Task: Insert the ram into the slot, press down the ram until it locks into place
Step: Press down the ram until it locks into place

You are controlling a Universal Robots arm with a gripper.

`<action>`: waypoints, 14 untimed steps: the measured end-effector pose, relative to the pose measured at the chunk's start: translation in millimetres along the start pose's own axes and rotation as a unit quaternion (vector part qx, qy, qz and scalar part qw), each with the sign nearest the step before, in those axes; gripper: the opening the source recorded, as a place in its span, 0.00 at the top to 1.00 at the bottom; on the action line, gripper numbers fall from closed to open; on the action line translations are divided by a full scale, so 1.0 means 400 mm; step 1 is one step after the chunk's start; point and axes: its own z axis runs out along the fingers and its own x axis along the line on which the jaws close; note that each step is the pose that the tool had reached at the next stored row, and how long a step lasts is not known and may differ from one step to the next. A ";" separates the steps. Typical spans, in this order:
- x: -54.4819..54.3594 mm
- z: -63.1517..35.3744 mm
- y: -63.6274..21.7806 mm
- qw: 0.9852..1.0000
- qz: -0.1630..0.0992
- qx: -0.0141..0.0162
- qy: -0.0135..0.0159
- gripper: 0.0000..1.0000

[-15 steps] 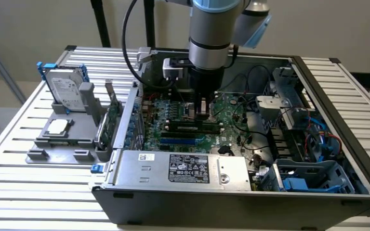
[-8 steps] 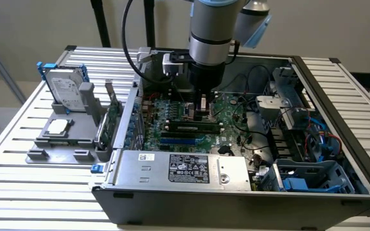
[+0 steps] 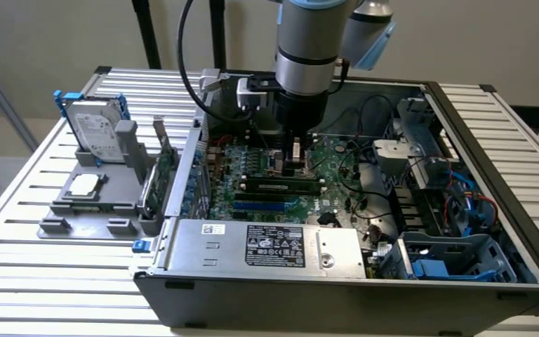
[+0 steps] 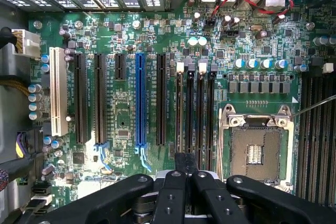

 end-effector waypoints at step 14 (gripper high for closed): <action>0.000 0.013 0.000 1.000 0.000 0.000 0.000 0.89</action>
